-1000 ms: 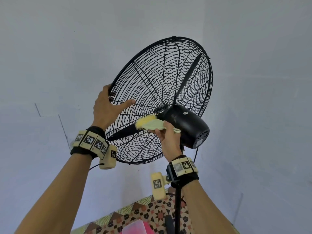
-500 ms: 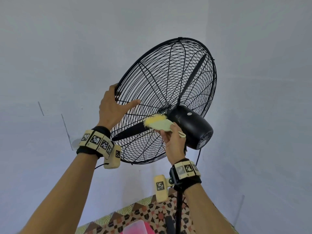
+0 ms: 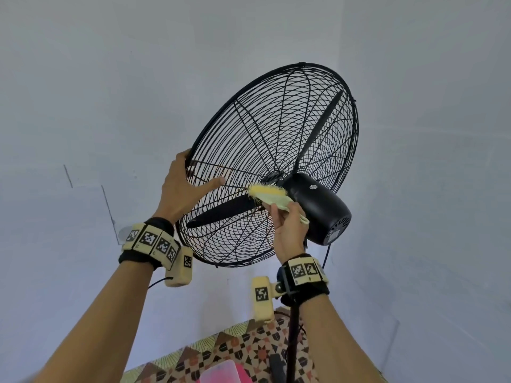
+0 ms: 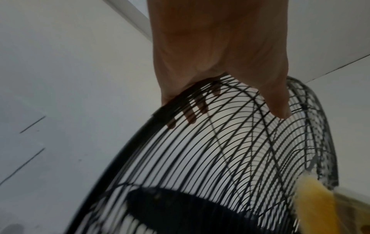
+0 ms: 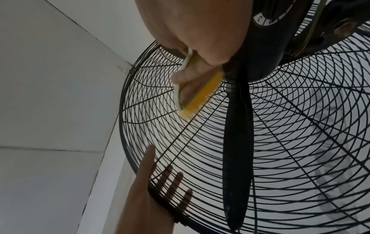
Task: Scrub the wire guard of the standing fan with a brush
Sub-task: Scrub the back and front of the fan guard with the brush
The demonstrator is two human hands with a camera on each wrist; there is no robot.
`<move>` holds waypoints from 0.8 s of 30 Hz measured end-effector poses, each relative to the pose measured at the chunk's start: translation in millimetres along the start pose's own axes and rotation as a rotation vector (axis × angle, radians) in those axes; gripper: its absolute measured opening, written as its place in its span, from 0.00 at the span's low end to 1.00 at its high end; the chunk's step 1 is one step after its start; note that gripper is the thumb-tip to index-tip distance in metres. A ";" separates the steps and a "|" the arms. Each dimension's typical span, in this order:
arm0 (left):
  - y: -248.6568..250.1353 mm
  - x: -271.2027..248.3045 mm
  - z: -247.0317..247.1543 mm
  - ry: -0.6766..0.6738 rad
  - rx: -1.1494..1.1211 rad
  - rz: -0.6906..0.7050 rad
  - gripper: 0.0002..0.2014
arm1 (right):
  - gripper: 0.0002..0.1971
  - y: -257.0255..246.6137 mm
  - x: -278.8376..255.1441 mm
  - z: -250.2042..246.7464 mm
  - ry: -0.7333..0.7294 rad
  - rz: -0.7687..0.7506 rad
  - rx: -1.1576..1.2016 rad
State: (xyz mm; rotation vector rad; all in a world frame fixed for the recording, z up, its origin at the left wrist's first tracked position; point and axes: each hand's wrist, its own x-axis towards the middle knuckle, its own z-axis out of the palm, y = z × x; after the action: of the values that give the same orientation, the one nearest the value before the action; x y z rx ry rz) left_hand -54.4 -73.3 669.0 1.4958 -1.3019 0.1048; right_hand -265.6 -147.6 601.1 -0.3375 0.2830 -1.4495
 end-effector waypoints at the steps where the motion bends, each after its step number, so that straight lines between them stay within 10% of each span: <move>1: -9.0 -5.5 -0.9 -0.023 -0.015 -0.017 0.53 | 0.17 2.7 -2.8 3.8 -0.004 -0.011 -0.002; 24: -42.3 -15.7 3.5 -0.042 -0.045 0.052 0.57 | 0.14 33.6 -64.3 38.6 0.006 -0.023 0.011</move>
State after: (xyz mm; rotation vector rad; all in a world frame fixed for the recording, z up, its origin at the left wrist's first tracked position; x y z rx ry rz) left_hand -31.0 -74.2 630.2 1.4339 -1.3684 0.0776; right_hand -226.4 -78.6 622.5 -0.3288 0.2772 -1.4748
